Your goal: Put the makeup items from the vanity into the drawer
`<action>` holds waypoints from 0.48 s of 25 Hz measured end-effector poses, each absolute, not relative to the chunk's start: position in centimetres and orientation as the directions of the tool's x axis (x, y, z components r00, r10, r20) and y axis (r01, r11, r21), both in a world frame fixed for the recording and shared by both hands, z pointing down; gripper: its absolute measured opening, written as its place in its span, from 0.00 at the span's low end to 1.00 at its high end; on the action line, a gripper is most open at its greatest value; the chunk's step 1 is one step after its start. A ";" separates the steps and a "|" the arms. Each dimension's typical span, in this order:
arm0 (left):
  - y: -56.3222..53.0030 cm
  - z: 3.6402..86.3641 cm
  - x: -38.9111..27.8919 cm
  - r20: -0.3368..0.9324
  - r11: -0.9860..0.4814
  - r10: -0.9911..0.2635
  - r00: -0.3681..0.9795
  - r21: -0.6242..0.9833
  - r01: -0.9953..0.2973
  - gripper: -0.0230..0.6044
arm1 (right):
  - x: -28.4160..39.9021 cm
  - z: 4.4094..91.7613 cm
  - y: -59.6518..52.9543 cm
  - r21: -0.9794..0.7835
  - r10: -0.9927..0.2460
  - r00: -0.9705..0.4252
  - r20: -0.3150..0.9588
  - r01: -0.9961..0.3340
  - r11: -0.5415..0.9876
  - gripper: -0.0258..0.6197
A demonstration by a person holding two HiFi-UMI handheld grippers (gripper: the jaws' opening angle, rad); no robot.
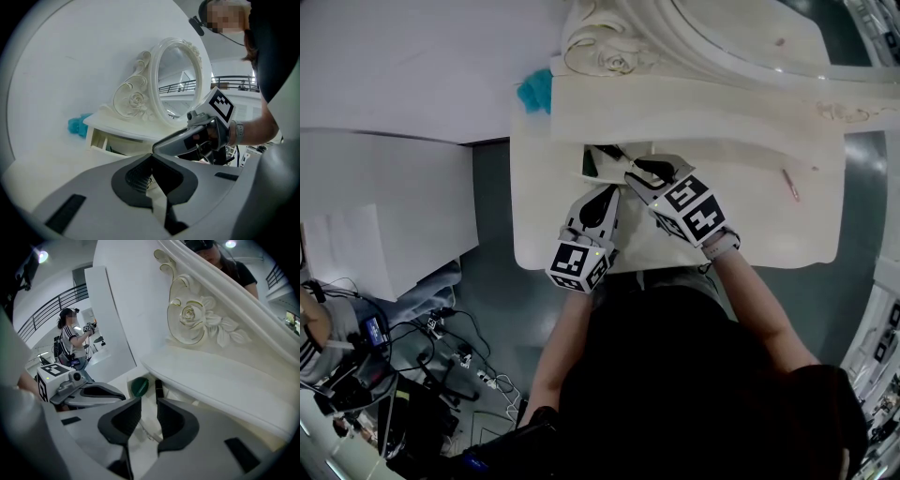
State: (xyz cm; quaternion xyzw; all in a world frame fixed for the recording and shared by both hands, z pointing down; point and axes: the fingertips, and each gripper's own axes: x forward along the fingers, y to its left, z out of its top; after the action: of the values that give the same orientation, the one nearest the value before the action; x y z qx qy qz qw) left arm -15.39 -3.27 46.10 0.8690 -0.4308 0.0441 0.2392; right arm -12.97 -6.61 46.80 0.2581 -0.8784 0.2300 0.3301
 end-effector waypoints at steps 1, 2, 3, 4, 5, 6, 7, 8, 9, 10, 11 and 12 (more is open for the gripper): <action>-3.3 46.1 -15.3 0.282 -0.515 -0.728 0.625 0.378 -0.770 0.05 | -13.0 46.8 -6.5 -0.237 -0.300 -0.650 0.698 -0.605 0.760 0.21; -3.3 46.1 -15.3 0.282 -0.515 -0.727 0.626 0.378 -0.769 0.06 | -13.0 46.7 -6.5 -0.239 -0.300 -0.652 0.697 -0.606 0.759 0.21; -3.3 46.1 -15.3 0.281 -0.516 -0.727 0.627 0.378 -0.769 0.06 | -13.0 46.7 -6.5 -0.238 -0.303 -0.652 0.695 -0.606 0.759 0.21; -3.3 46.1 -15.2 0.281 -0.517 -0.726 0.628 0.378 -0.768 0.05 | -12.9 46.7 -6.5 -0.235 -0.307 -0.652 0.693 -0.607 0.759 0.21; -3.3 46.0 -15.2 0.281 -0.519 -0.725 0.628 0.377 -0.767 0.06 | -12.8 46.8 -6.5 -0.230 -0.312 -0.652 0.691 -0.608 0.760 0.21; -3.3 46.0 -15.1 0.281 -0.520 -0.725 0.629 0.377 -0.767 0.06 | -12.8 46.7 -6.6 -0.226 -0.317 -0.653 0.688 -0.608 0.761 0.21; -3.3 46.0 -15.1 0.281 -0.521 -0.724 0.630 0.376 -0.766 0.06 | -12.7 46.7 -6.5 -0.224 -0.321 -0.654 0.686 -0.608 0.762 0.21; -3.3 46.0 -15.0 0.280 -0.522 -0.724 0.631 0.376 -0.766 0.06 | -12.6 46.7 -6.5 -0.222 -0.322 -0.655 0.684 -0.608 0.763 0.21; -3.2 46.0 -14.9 0.279 -0.523 -0.723 0.632 0.375 -0.765 0.06 | -12.6 46.7 -6.4 -0.221 -0.324 -0.656 0.682 -0.607 0.764 0.20; -3.2 46.0 -14.9 0.278 -0.525 -0.723 0.633 0.374 -0.764 0.06 | -12.5 46.7 -6.4 -0.218 -0.327 -0.657 0.680 -0.606 0.765 0.18; -3.2 45.9 -14.8 0.276 -0.528 -0.722 0.635 0.373 -0.763 0.06 | -12.5 46.7 -6.3 -0.215 -0.331 -0.658 0.677 -0.606 0.766 0.16; -3.2 45.9 -14.8 0.274 -0.531 -0.721 0.637 0.371 -0.761 0.06 | -12.5 46.6 -6.3 -0.211 -0.335 -0.659 0.674 -0.606 0.767 0.13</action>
State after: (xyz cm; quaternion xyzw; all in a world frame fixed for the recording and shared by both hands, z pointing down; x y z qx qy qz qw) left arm -14.80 -3.22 45.89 0.8739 -0.4240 0.0435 0.2336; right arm -12.49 -6.30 46.63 0.2659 -0.8851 0.2142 0.3163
